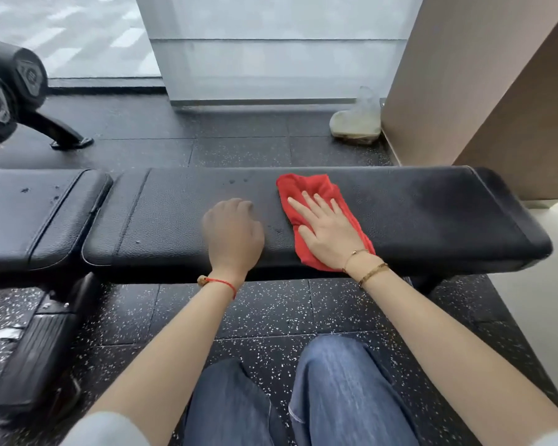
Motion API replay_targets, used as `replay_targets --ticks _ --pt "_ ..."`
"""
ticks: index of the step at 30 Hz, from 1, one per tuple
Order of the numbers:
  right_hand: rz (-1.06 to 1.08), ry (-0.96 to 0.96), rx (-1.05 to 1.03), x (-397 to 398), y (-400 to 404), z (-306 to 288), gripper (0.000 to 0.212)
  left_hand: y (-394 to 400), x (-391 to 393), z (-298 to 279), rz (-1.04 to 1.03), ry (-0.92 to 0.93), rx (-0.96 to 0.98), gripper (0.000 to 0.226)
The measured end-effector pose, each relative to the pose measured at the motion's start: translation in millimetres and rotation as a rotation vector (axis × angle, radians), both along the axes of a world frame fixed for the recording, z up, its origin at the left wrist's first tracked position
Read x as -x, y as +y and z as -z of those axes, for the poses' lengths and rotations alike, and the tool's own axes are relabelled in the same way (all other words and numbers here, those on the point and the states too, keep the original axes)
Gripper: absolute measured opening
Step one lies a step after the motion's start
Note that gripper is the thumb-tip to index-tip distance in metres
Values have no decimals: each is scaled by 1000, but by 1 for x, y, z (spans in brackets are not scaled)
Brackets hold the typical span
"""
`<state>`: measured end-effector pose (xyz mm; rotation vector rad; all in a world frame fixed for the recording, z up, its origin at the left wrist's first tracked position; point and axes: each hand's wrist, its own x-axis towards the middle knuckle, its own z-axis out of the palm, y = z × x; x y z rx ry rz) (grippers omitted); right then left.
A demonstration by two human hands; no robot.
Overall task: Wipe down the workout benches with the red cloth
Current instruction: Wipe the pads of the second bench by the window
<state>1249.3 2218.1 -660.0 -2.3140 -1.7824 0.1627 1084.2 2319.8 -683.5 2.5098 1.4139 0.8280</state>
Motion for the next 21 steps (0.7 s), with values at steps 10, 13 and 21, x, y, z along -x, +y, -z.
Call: replay_targets --ticks 10,13,21 --pt "176 -36 55 -46 52 -7 57 1 -1 3 -5 -3 -5 36" --pt "45 -38 30 -27 46 -3 58 0 -2 4 -11 -1 -6 35" --pt "-29 -13 -58 -44 -12 3 59 1 0 4 -28 7 -13 33"
